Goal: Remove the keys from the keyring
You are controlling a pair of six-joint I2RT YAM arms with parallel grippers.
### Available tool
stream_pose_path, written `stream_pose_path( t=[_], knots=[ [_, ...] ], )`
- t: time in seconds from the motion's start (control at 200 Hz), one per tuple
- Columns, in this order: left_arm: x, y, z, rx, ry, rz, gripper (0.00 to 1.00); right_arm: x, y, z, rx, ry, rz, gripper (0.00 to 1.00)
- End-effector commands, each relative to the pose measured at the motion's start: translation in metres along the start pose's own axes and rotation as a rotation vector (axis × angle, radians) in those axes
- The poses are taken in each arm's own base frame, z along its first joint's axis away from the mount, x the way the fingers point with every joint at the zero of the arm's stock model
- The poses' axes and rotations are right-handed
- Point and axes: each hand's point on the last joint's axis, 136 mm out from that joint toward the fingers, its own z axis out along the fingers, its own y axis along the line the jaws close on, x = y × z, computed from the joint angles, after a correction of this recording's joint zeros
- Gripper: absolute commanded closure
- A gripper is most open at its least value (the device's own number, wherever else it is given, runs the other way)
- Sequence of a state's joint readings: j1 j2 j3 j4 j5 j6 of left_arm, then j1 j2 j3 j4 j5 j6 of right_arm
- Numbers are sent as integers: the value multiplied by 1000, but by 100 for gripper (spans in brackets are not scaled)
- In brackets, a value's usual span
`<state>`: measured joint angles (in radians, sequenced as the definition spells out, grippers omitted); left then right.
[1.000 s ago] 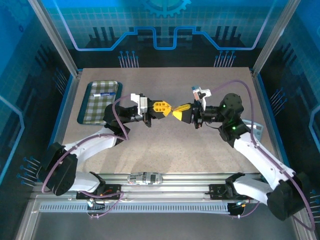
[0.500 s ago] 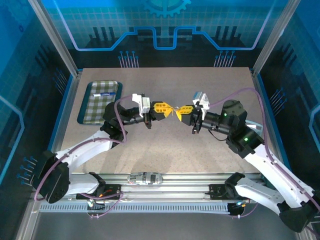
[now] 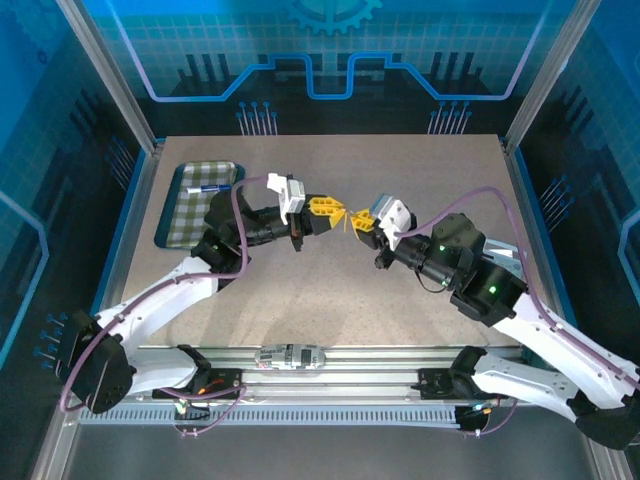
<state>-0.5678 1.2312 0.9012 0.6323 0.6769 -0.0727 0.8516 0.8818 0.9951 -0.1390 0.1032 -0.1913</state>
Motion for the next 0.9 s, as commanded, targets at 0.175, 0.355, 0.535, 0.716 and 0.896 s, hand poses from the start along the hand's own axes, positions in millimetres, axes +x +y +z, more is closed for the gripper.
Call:
stream_pose_path(
  t=[0.175,0.355,0.535,0.716,0.896],
  knots=[
    [-10,3,2,-54,41,-31,100,-17,4,3,104,1,-248,100],
    [-6,-2,3,-45,69,-26,100,-29,-1,4,185,-16,-290,100],
    [-3,-8,0,-30,80,-12,100,-40,-8,-1,233,-52,-260,100],
    [-5,-18,-3,7,54,7,100,-41,-6,-2,204,-45,-243,100],
    [-10,-21,-4,20,33,12,100,-32,-7,1,209,-3,-279,100]
  ],
)
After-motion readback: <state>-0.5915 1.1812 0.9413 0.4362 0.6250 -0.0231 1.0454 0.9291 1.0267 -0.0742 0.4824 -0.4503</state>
